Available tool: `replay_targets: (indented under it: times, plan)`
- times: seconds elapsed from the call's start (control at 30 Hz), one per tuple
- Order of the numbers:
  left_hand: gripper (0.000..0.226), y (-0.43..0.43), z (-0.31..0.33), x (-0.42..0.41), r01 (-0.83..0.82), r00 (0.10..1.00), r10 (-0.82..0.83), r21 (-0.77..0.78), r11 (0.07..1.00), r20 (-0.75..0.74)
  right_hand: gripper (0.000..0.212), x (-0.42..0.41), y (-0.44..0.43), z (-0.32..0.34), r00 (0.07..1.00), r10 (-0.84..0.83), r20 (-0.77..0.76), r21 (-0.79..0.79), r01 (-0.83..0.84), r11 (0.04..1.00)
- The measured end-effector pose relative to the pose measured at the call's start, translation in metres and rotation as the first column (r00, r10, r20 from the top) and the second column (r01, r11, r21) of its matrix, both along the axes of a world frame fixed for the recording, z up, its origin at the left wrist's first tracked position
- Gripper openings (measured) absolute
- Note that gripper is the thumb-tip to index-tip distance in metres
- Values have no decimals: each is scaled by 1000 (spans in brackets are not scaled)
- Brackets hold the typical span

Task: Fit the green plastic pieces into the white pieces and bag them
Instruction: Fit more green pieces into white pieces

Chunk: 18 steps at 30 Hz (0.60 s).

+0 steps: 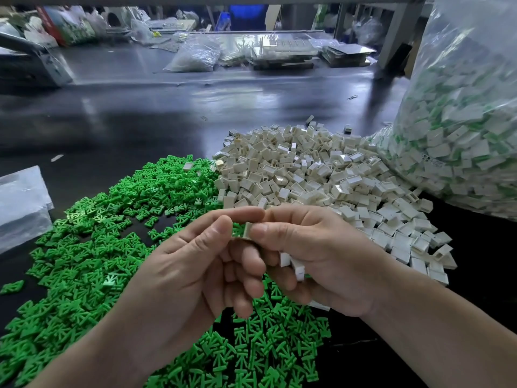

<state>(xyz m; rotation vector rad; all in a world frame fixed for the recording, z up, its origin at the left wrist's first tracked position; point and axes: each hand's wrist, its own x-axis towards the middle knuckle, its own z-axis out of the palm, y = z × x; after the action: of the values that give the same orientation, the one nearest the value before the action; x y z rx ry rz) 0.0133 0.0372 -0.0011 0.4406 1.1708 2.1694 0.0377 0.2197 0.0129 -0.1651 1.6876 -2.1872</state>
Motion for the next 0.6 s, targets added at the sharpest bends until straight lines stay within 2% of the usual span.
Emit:
replay_targets:
  times: [0.07,0.2,0.3,0.4,0.6]
  plan:
    - [40,1,-1,0,26,998,-29,54,998,64,44,0,1,0,998,16,53,-27,-14,1000]
    - [38,4,-3,1,-17,993,13,30,999,117,9,1,0,2,999,13,39,40,-15,999]
    - [43,8,-5,3,-68,989,65,18,997,133,9,1,-1,2,998,6,58,32,-8,999]
    - [45,8,-5,4,-82,988,74,57,995,135,25,0,-3,2,998,11,68,-17,-10,1000]
    - [36,5,-3,4,-20,992,11,65,998,125,15,4,-3,4,999,26,39,-25,-25,999]
